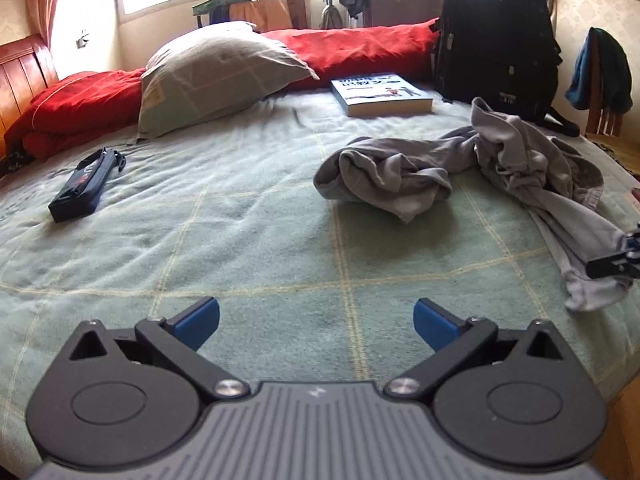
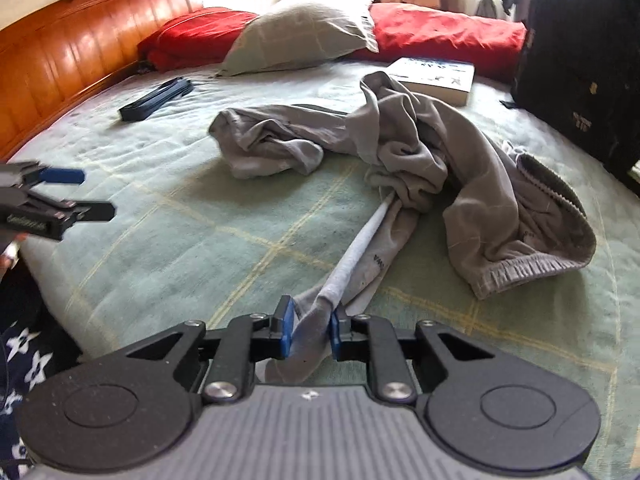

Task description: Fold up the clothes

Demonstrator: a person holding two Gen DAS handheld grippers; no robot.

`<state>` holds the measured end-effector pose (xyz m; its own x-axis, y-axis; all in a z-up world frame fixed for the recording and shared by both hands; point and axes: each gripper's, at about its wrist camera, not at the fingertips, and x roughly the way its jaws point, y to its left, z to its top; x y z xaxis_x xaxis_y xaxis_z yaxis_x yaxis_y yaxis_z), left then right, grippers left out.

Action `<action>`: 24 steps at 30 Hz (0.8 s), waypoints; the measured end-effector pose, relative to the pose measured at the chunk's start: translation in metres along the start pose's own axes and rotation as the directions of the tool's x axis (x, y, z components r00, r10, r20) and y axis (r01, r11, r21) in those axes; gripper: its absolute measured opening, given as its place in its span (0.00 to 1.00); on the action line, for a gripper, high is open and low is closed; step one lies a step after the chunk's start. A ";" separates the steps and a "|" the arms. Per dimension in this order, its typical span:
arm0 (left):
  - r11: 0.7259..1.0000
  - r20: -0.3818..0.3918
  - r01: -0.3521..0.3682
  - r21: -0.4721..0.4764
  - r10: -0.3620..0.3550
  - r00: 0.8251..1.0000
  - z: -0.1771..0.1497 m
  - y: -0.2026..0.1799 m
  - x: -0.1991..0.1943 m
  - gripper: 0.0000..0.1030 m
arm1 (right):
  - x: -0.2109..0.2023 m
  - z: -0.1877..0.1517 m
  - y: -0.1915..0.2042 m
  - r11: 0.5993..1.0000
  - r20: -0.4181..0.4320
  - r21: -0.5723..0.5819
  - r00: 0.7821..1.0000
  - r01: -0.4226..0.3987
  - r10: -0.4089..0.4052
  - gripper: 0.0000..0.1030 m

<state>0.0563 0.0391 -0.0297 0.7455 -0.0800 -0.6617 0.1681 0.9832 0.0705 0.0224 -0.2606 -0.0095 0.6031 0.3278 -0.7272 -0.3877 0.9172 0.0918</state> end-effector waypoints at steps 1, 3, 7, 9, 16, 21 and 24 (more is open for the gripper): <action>1.000 -0.001 -0.002 0.005 0.002 1.000 0.000 -0.002 0.000 1.00 | -0.004 -0.002 0.002 1.000 -0.003 -0.009 1.000 -0.005 0.005 0.21; 1.000 -0.002 -0.002 0.014 0.002 1.000 0.000 -0.008 0.000 1.00 | -0.011 -0.006 0.006 1.000 -0.008 -0.019 1.000 -0.024 0.024 0.21; 0.999 -0.002 0.006 0.045 -0.006 1.000 0.004 -0.019 0.004 1.00 | -0.020 -0.014 0.017 0.997 -0.028 -0.051 0.998 -0.061 0.060 0.21; 0.998 0.001 0.006 0.067 -0.006 1.000 0.007 -0.025 0.009 1.00 | -0.019 -0.016 0.023 0.994 -0.047 -0.072 0.996 -0.083 0.080 0.21; 0.997 -0.004 0.028 0.076 -0.028 1.000 0.022 -0.032 0.031 1.00 | -0.006 -0.003 0.038 0.976 -0.080 -0.129 0.983 -0.175 0.165 0.21; 0.998 0.002 0.031 0.054 -0.031 1.000 0.033 -0.027 0.044 1.00 | 0.000 0.020 0.053 0.949 -0.073 -0.174 0.964 -0.264 0.255 0.21; 0.998 0.011 0.034 0.044 -0.035 0.999 0.040 -0.024 0.052 1.00 | 0.005 0.028 0.064 0.919 -0.095 -0.215 0.943 -0.331 0.317 0.26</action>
<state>0.1169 0.0047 -0.0362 0.7461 -0.1159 -0.6556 0.2216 0.9718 0.0805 0.0200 -0.1940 0.0116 0.3795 0.5787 -0.7218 -0.7060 0.6854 0.1784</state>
